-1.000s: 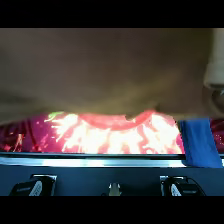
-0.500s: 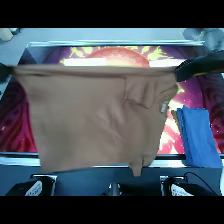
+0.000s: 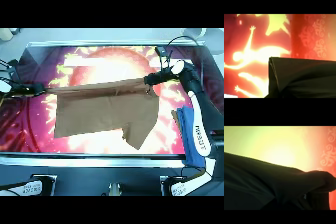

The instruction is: Fold the shirts.

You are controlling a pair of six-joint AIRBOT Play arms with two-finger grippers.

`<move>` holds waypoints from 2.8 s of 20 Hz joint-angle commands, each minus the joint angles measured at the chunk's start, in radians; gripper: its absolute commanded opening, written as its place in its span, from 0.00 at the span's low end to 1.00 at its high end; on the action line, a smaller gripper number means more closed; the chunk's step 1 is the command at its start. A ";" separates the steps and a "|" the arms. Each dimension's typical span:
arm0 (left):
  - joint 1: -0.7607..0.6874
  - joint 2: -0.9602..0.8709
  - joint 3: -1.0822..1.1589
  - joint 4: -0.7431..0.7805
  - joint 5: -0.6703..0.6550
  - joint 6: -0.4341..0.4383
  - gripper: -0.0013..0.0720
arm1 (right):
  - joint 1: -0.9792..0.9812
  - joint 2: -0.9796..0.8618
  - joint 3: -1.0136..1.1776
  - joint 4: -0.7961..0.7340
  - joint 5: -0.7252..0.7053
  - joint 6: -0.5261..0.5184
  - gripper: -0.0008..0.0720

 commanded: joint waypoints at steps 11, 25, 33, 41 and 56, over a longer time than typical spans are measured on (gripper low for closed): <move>0.197 -0.025 -0.123 -0.023 -0.616 0.024 0.70 | -0.245 0.042 0.050 -0.126 0.687 -0.148 0.68; 0.083 0.076 -0.519 -0.140 -0.248 0.080 0.58 | -0.234 0.042 -0.020 -0.157 0.693 -0.161 0.68; 0.051 0.092 -0.515 -0.140 -0.207 0.049 0.05 | -0.234 0.045 -0.255 -0.055 0.600 -0.217 0.68; 0.051 0.147 -0.515 -0.142 -0.205 0.048 0.05 | -0.234 0.041 -0.420 0.035 0.363 -0.208 0.68; 0.051 0.364 0.009 -0.143 -0.219 0.048 0.05 | -0.155 0.294 -0.056 0.000 0.339 -0.272 0.03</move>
